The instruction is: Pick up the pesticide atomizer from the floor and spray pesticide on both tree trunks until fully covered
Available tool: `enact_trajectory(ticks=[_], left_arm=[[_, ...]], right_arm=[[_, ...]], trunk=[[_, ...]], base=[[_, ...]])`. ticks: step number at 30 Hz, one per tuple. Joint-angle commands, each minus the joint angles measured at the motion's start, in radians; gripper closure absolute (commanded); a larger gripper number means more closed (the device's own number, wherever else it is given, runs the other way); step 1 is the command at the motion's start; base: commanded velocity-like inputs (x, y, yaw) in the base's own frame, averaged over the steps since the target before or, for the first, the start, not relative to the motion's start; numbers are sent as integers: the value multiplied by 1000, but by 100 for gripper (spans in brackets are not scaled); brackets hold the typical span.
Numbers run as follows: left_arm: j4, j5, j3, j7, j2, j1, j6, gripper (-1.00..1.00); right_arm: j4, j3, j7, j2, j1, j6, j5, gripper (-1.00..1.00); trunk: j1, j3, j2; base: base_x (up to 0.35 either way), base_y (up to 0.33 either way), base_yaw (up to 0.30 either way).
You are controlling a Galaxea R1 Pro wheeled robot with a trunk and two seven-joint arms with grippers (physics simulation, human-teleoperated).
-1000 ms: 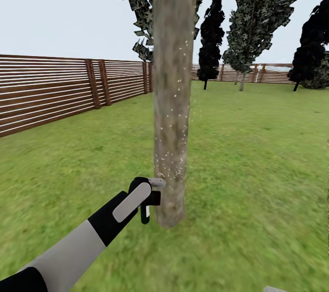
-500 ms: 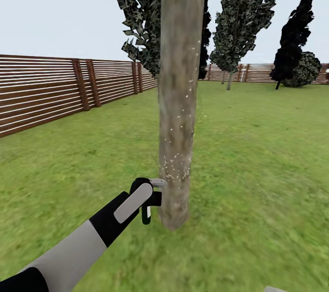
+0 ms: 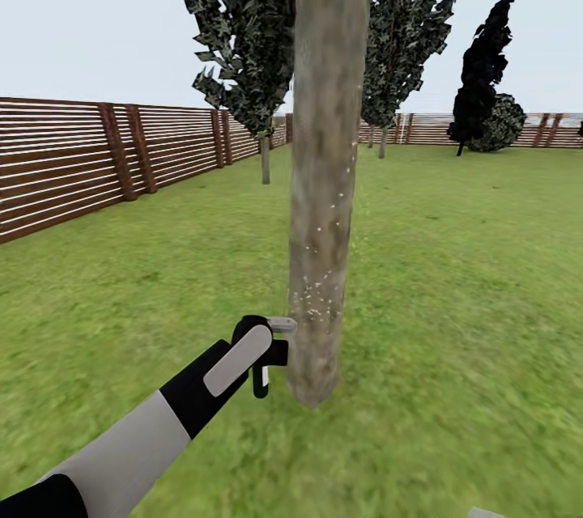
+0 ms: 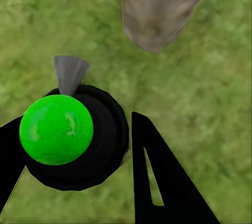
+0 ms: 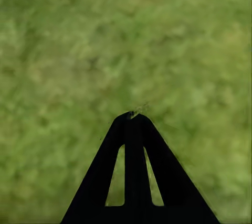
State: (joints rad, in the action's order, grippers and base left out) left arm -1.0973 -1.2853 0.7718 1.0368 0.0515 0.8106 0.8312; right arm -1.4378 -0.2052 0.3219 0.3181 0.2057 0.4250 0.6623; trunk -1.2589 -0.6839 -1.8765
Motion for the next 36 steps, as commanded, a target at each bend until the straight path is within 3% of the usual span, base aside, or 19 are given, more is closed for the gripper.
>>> enact_trajectory(ticks=[1, 10, 27, 36], left_arm=[[-1, -6, 1, 11, 2, 1, 3, 100], [3, -6, 1, 11, 12, 1, 3, 100], [4, -5, 1, 17, 28, 1, 3, 100], [4, -4, 3, 18, 31, 1, 3, 100]], right_arm=[[-3, -2, 11, 1, 0, 1, 10, 100], [-2, -2, 7, 1, 0, 1, 11, 100], [-1, 0, -23, 1, 0, 1, 12, 100], [-1, 0, -23, 1, 0, 1, 12, 100]], trunk=[[0, -1, 0], [0, -1, 0], [0, -1, 0], [0, -1, 0]], base=[[42, 350, -5], [84, 349, -46], [133, 328, -275], [3, 167, -285]])
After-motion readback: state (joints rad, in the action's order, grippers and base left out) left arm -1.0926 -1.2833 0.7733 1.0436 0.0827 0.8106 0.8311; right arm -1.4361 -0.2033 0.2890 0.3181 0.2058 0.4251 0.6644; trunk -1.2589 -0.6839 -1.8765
